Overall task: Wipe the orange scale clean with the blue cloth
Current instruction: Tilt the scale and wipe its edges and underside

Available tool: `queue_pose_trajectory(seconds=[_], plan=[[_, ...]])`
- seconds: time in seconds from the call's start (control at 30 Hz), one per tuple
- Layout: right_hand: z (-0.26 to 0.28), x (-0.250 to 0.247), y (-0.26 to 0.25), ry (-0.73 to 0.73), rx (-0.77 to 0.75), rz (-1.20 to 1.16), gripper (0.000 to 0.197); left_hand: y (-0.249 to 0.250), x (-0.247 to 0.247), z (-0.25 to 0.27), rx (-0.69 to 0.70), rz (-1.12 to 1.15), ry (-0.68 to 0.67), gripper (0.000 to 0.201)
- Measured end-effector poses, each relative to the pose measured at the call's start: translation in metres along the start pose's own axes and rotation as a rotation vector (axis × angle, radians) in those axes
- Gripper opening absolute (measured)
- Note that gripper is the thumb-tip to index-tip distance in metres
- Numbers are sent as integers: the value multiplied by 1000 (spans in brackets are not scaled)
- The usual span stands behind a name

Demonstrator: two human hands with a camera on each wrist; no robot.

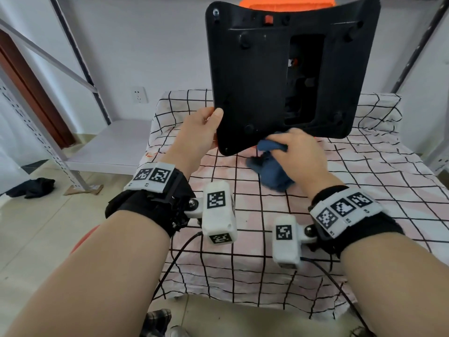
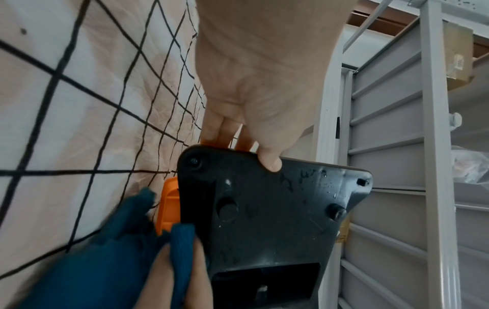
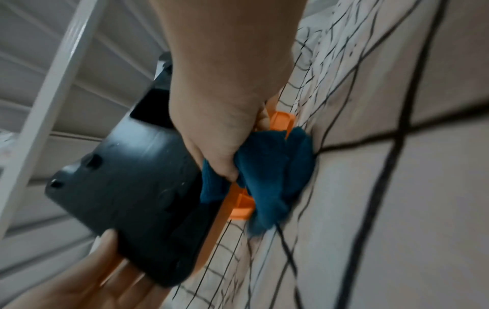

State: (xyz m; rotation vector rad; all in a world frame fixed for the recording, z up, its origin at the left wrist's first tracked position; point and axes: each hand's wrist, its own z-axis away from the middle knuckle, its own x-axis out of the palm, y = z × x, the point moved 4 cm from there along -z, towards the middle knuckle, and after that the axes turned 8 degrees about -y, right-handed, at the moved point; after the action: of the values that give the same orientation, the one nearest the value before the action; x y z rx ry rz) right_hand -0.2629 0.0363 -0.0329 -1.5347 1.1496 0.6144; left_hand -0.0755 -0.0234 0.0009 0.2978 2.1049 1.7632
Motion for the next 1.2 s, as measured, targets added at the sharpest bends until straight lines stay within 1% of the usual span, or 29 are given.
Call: queue_pose_trajectory(seconds=[0.07,0.1,0.13,0.17,0.27,0.33,0.43,0.53,0.6,0.63,0.7,0.77,0.83,0.87,0.93,1.0,1.07,1.13,1.2], plan=[[1,-8,18,161,140,-150,25,1,1,-1,0,10,9,32],[1,-10,21,222,187,-221,23,1,1,-1,-3,17,13,32],[0,-11,20,249,213,-278,22,1,1,-2,-4,22,17,32],[-2,-9,15,241,230,-335,22,1,1,-2,-3,27,21,32],[-3,7,-12,153,255,-544,21,1,1,-4,0,41,26,32],[-1,18,-30,90,199,-557,21,0,1,-4,2,60,25,31],[5,26,-53,-27,71,-526,20,-3,-2,-5,-10,64,18,29],[9,25,-67,-142,-53,-512,22,-4,-5,-6,-7,19,7,31],[9,16,-68,-164,-162,-481,28,-3,-4,-7,1,-13,0,29],[7,9,-66,-128,-195,-451,30,-2,-4,-6,6,-22,-1,26],[3,0,-56,-26,-202,-317,33,-3,-3,-5,6,-33,9,23],[2,0,-46,15,-162,-140,33,-5,-2,-4,6,-37,10,27],[2,0,-30,67,-103,-95,28,-6,-3,-2,13,-40,-6,29],[2,-2,-20,118,-59,-104,26,-6,-3,-2,17,-45,-12,29],[4,-12,7,245,84,-153,22,-6,-4,-2,25,-59,-13,31],[6,-24,33,409,242,-263,21,-6,-3,-3,33,-81,10,32],[10,-36,48,550,349,-372,22,-6,0,-4,48,-94,32,31],[12,-45,55,674,398,-490,22,-3,6,-4,69,-51,40,31],[15,-56,59,817,382,-613,18,1,10,-5,112,-58,43,31]])
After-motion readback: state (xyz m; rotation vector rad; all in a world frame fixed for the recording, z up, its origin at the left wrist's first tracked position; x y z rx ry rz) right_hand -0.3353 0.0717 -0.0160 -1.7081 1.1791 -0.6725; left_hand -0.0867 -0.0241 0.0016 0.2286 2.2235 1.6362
